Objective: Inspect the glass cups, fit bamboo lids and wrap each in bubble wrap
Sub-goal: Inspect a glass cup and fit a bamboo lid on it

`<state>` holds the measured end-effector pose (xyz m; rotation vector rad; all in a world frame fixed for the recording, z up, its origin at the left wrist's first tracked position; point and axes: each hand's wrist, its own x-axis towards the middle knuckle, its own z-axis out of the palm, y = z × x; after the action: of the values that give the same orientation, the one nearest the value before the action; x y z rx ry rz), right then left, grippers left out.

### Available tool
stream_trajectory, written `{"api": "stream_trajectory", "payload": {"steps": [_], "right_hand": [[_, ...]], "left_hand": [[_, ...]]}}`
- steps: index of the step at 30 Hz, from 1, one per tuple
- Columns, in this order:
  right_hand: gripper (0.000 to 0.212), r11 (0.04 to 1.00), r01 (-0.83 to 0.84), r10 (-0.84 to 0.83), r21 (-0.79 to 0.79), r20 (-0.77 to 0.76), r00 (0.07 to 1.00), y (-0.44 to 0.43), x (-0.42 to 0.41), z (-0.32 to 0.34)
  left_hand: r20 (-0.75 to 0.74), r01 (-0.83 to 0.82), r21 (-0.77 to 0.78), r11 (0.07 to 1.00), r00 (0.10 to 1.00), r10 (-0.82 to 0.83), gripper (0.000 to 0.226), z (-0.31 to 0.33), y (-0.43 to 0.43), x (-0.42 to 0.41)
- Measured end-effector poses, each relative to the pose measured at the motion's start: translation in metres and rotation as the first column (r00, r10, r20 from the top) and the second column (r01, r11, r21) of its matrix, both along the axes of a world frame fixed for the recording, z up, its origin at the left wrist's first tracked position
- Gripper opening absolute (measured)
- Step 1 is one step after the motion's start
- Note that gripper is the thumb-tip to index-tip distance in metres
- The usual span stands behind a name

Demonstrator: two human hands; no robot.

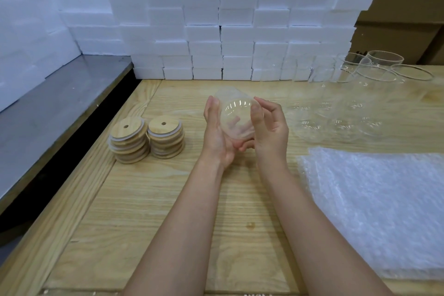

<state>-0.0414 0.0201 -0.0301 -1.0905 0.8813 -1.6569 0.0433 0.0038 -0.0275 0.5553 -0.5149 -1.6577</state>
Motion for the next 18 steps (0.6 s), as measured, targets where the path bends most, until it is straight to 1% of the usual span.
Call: {"api": "stream_trajectory", "payload": {"steps": [2, 3, 5, 7, 9, 11, 13, 14, 16, 18], "right_hand": [[0.034, 0.998, 0.067, -0.066, 0.011, -0.06, 0.996, 0.0002, 0.0022, 0.0014], [0.036, 0.996, 0.092, -0.091, 0.012, -0.088, 0.992, 0.0006, 0.0035, 0.0026], [0.048, 0.994, 0.109, -0.107, 0.003, -0.155, 0.982, 0.0022, 0.0058, 0.0042], [0.058, 0.996, 0.083, -0.084, -0.014, -0.231, 0.969, 0.004, 0.0067, 0.0036], [0.065, 0.996, 0.074, -0.085, -0.048, -0.299, 0.95, 0.0055, 0.0062, 0.002], [0.069, 0.991, 0.093, -0.121, -0.095, -0.345, 0.931, 0.0066, 0.0056, 0.0002], [0.069, 0.985, 0.112, -0.151, -0.129, -0.353, 0.923, 0.0077, 0.005, -0.0006], [0.067, 0.983, 0.122, -0.162, -0.137, -0.344, 0.925, 0.0078, 0.0049, -0.0011], [0.063, 0.98, 0.147, -0.184, -0.133, -0.33, 0.926, 0.008, 0.0056, -0.0025], [0.058, 0.968, 0.196, -0.24, -0.159, -0.342, 0.908, 0.0086, 0.0073, -0.0036]], "left_hand": [[0.07, -0.011, -0.008, 1.0, 0.997, 0.012, 0.073, -0.0021, -0.0008, -0.0012], [0.098, -0.02, -0.006, 1.0, 0.995, 0.021, 0.072, -0.0029, -0.0009, -0.0014], [0.104, -0.03, 0.004, 1.0, 0.994, 0.03, 0.07, -0.0042, -0.0018, -0.0013], [0.093, -0.026, 0.021, 0.999, 0.995, 0.024, 0.069, -0.0045, -0.0024, -0.0004], [0.103, -0.035, 0.042, 0.998, 0.994, 0.03, 0.071, -0.0056, -0.0038, 0.001], [0.121, -0.034, 0.053, 0.998, 0.992, 0.028, 0.074, -0.0069, -0.0039, 0.0027], [0.158, -0.004, 0.063, 0.998, 0.987, -0.006, 0.076, -0.0071, -0.0027, 0.0026], [0.171, 0.017, 0.051, 0.999, 0.985, -0.025, 0.074, -0.0062, -0.0018, 0.0024], [0.174, 0.04, -0.015, 0.999, 0.984, -0.036, 0.068, -0.0072, -0.0022, 0.0017], [0.148, 0.046, -0.082, 0.996, 0.988, -0.034, 0.065, -0.0101, -0.0031, 0.0006]]}}
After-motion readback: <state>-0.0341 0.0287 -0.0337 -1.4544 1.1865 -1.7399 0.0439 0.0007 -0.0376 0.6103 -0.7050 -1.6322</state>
